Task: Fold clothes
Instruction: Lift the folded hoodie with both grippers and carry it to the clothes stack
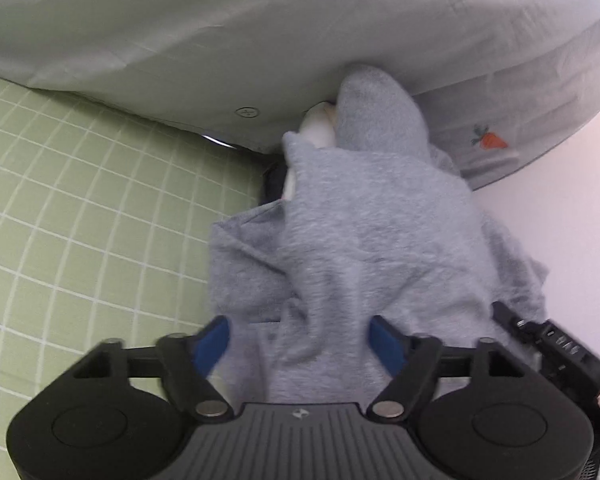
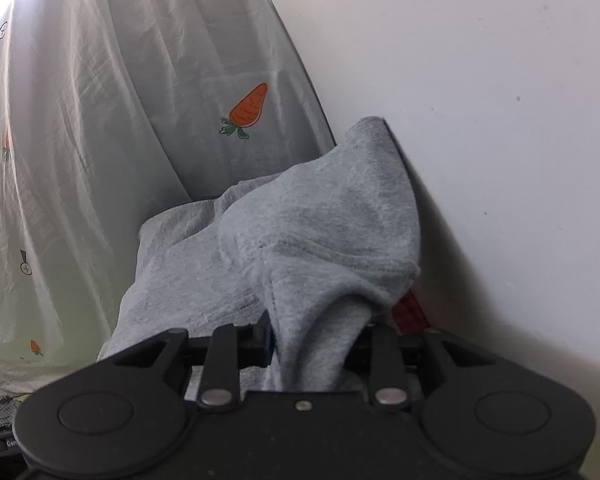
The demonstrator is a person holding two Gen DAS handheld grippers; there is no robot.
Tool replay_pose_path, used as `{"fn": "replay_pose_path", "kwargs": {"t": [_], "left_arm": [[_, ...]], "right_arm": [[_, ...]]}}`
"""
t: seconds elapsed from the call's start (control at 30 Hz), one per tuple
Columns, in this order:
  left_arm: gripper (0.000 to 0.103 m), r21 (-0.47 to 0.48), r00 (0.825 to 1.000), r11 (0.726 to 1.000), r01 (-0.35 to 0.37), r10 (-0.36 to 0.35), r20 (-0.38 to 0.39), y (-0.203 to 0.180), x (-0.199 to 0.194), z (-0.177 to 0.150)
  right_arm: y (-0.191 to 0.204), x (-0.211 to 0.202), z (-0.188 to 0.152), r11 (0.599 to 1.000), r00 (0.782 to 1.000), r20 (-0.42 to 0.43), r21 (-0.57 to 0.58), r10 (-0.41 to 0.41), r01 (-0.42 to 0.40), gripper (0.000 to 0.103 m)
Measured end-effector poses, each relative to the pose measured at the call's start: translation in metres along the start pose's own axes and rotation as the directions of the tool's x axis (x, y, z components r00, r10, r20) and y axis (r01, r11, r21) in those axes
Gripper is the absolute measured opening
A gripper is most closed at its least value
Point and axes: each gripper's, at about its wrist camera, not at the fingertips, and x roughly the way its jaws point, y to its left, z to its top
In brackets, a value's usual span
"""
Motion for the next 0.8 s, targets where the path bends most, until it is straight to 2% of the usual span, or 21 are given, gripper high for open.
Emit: {"fn": "replay_pose_path", "kwargs": {"t": [0.03,0.13,0.33,0.47,0.57,0.77,0.8], "left_arm": [[0.097,-0.016,1.0,1.0,0.0,0.0,-0.005,0.005,0.002,-0.002],[0.102,-0.097,0.999,0.995,0.03,-0.033,-0.036,0.02,0.01,-0.008],[0.103,-0.253,0.981,0.957,0.139,-0.168,-0.097,0.047,0.041,-0.017],[0.103,-0.313,0.965,0.93,0.194,-0.238,-0.11,0.056,0.061,-0.016],[0.103,-0.349,0.954,0.911,0.219,-0.275,-0.119,0.064,0.071,-0.015],[0.103,-0.323,0.948,0.915,0.243,-0.295,-0.123,0.064,0.077,-0.011],[0.099,-0.31,0.947,0.916,0.253,-0.301,-0.115,0.063,0.075,-0.01]], "right_arm": [[-0.003,0.001,-0.001,1.0,1.0,-0.003,0.0,0.0,0.0,0.032],[-0.004,0.005,-0.002,1.0,1.0,-0.01,0.002,-0.009,0.009,0.037],[-0.004,0.012,-0.001,1.0,1.0,-0.028,0.007,-0.012,0.013,0.044],[-0.003,0.017,0.002,1.0,0.999,-0.04,0.005,-0.014,0.014,0.054],[0.001,0.021,0.002,1.0,0.999,-0.041,0.0,-0.027,0.027,0.059],[0.002,0.024,-0.002,0.999,0.999,-0.038,-0.005,-0.039,0.039,0.061],[0.001,0.024,-0.002,0.999,0.998,-0.039,-0.005,-0.039,0.039,0.061]]}}
